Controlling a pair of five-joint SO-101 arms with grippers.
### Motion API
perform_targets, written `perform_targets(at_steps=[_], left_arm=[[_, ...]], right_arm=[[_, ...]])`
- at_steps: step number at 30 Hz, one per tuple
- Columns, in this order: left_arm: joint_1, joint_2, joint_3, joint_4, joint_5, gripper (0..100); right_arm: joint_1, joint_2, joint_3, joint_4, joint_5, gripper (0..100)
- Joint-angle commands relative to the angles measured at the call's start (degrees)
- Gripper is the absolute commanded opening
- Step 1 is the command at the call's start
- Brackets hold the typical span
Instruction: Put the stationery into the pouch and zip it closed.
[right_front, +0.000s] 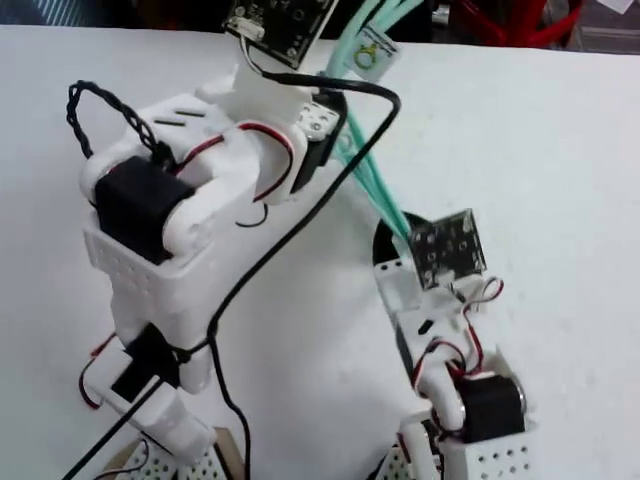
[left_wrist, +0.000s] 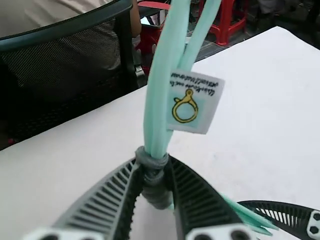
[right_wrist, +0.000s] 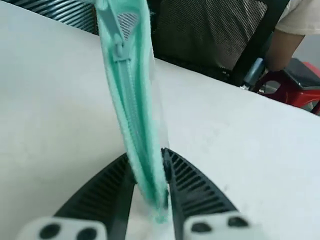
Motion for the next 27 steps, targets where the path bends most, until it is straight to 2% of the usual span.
perform_targets(at_steps=[1, 8, 12, 15, 20, 27], left_arm=[[-4.4, -2.2, 1.2, -0.7, 0.4, 2], [-9.4, -2.2, 12.5, -8.3, 0.7, 2], [-13.2, -2.2, 20.0, -15.4, 6.0, 2], [-16.1, -2.2, 25.8, -21.5, 8.9, 2], [-20.0, -2.5, 33.1, -30.2, 10.0, 2], [-24.5, -2.7, 34.8, -33.7, 10.1, 2]], right_arm=[[2.6, 5.1, -0.6, 0.0, -1.1, 1.8], [2.6, 2.9, -0.9, 2.9, -1.2, 1.8], [4.6, 1.7, -0.6, 4.0, -1.3, 1.8], [8.6, 1.9, -0.6, 3.8, -5.2, 1.8], [9.6, 2.0, -0.3, 3.6, -5.5, 1.8], [9.9, 1.7, 3.3, -0.3, -5.5, 1.8]])
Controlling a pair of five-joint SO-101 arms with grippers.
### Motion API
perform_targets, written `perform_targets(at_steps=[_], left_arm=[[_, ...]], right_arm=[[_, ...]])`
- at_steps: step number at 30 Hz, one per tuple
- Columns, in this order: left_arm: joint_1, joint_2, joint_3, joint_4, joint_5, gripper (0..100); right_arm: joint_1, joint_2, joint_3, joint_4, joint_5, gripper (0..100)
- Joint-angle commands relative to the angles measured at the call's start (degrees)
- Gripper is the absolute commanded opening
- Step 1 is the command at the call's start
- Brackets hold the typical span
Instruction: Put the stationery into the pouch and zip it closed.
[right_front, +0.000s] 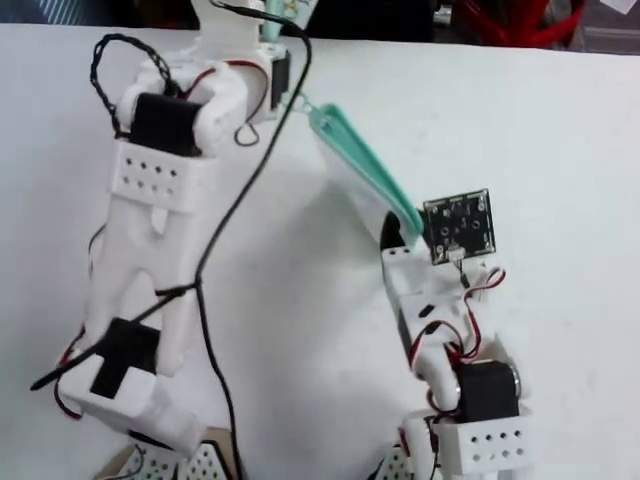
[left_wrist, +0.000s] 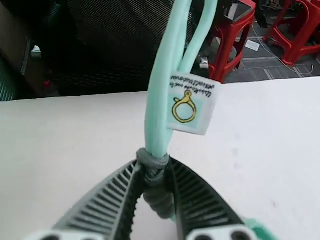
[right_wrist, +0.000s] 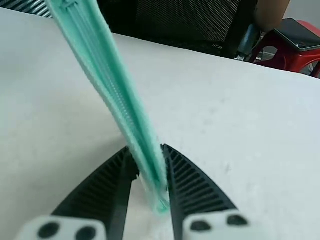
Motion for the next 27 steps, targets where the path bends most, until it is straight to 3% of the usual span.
perform_targets(at_steps=[1, 18, 27], left_arm=[[-7.6, -2.5, -0.9, -3.0, 0.4, 2], [-9.5, -2.6, -2.5, -4.4, 0.4, 2], [-16.7, -2.3, -4.2, -4.5, 0.4, 2]], right_arm=[[4.1, -0.1, 1.3, 0.1, -0.5, 1.8], [4.3, 0.1, 1.6, 0.0, -0.5, 1.8], [5.8, -0.1, 2.3, -0.1, -0.5, 1.8]])
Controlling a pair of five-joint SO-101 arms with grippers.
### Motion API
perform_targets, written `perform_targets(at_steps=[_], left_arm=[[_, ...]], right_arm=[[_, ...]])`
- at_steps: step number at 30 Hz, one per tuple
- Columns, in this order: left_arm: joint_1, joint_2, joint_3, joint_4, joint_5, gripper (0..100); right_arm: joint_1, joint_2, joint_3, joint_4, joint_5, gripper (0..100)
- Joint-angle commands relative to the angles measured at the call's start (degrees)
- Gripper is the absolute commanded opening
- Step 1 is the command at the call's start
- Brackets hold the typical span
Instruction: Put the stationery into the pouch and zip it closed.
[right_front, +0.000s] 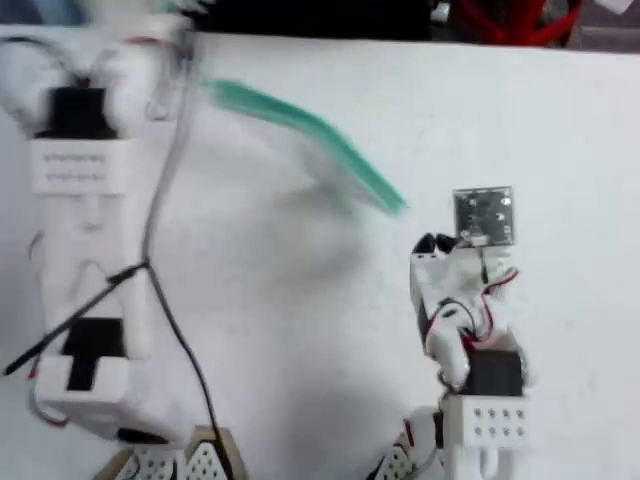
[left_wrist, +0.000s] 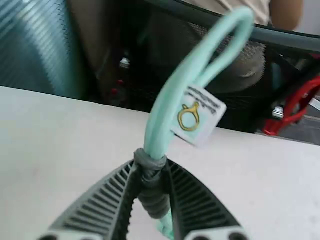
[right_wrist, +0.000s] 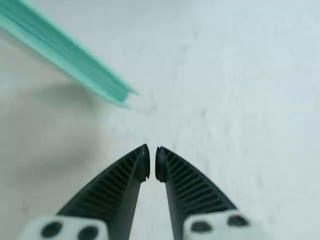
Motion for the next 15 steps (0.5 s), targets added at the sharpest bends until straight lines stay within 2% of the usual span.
perform_targets(at_steps=[1, 12, 15], left_arm=[[-2.2, -2.4, -3.3, -1.5, 0.4, 2], [5.6, -2.2, -2.9, -0.4, 0.0, 2], [6.9, -2.1, -0.6, -0.7, -0.1, 2]], right_arm=[[1.0, -0.6, -0.4, -0.7, -0.4, 1.8], [1.4, -0.6, -0.2, -0.7, -0.6, 1.8], [1.5, -0.6, 2.2, -3.8, -0.4, 1.8]])
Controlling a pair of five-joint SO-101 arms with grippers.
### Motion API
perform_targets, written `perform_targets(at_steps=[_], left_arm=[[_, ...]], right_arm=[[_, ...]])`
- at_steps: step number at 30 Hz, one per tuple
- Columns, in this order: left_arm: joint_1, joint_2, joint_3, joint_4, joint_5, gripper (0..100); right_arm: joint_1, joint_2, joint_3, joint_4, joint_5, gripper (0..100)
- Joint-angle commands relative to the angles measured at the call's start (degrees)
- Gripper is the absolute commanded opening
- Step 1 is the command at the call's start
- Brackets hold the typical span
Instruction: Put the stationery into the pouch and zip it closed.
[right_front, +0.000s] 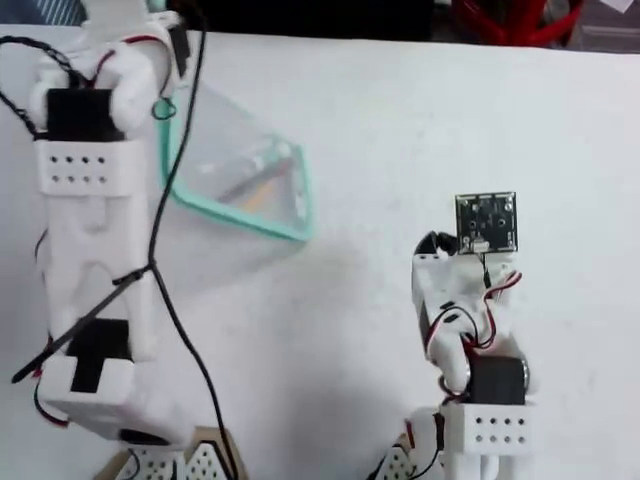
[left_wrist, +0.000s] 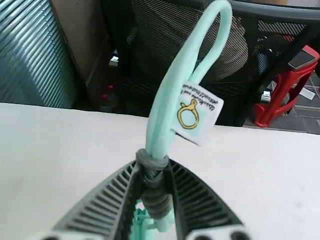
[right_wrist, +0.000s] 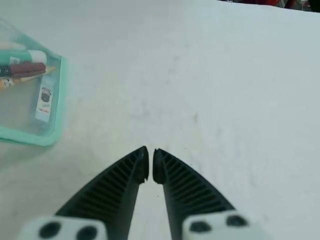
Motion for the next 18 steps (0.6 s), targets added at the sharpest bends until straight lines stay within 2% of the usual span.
perform_targets(at_steps=[1, 3, 6, 11, 18], left_arm=[[2.5, -2.0, 1.4, -0.9, 0.2, 2], [2.9, -1.9, 5.6, -1.8, -0.4, 2], [2.0, -2.0, 13.8, -6.0, -5.5, 2], [-4.0, -2.1, 25.8, -12.5, -10.6, 3], [-8.5, -2.2, 36.8, -11.4, -10.7, 24]], right_arm=[[0.4, -0.6, 2.3, -4.6, -0.3, 1.8], [1.1, -0.6, 4.2, -7.1, -0.2, 1.8], [2.2, -0.6, 5.3, -8.3, -0.2, 1.8], [1.8, -0.6, 5.9, -8.5, -0.2, 1.8], [1.8, -0.6, 8.4, -12.0, -0.2, 1.8]])
